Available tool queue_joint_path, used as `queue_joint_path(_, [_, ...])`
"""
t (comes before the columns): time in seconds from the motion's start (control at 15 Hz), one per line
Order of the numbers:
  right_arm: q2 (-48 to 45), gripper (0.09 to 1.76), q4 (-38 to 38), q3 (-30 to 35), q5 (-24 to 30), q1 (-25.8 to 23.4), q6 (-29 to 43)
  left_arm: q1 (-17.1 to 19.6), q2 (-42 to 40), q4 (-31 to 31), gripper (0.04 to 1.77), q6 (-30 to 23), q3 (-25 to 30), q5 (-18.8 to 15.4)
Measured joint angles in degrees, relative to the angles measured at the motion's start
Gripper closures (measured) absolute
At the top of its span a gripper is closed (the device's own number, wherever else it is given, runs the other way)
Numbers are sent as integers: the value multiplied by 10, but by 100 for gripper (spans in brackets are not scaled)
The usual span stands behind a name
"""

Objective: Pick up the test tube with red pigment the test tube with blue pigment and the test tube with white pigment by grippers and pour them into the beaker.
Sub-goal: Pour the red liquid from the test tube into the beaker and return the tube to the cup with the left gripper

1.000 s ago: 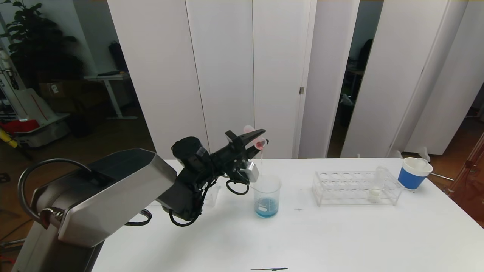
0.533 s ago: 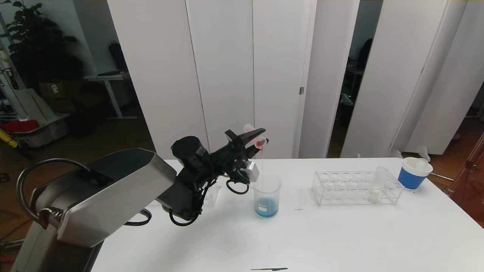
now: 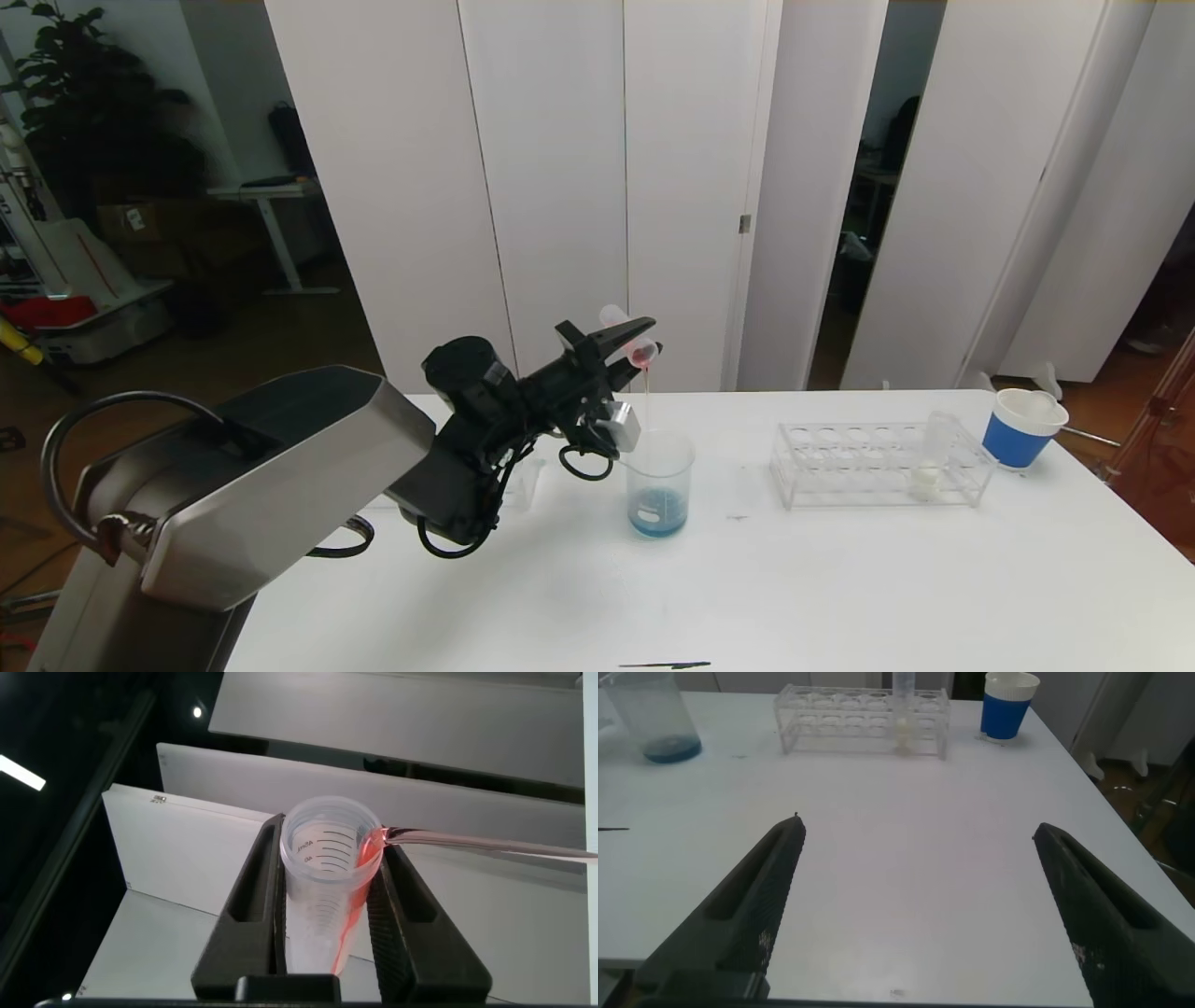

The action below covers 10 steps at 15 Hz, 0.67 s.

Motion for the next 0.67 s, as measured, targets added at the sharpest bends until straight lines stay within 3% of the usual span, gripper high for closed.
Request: queue_joint_path(0.67, [0,10,0,0,0,0,0,1,0,0,123,19,4,1])
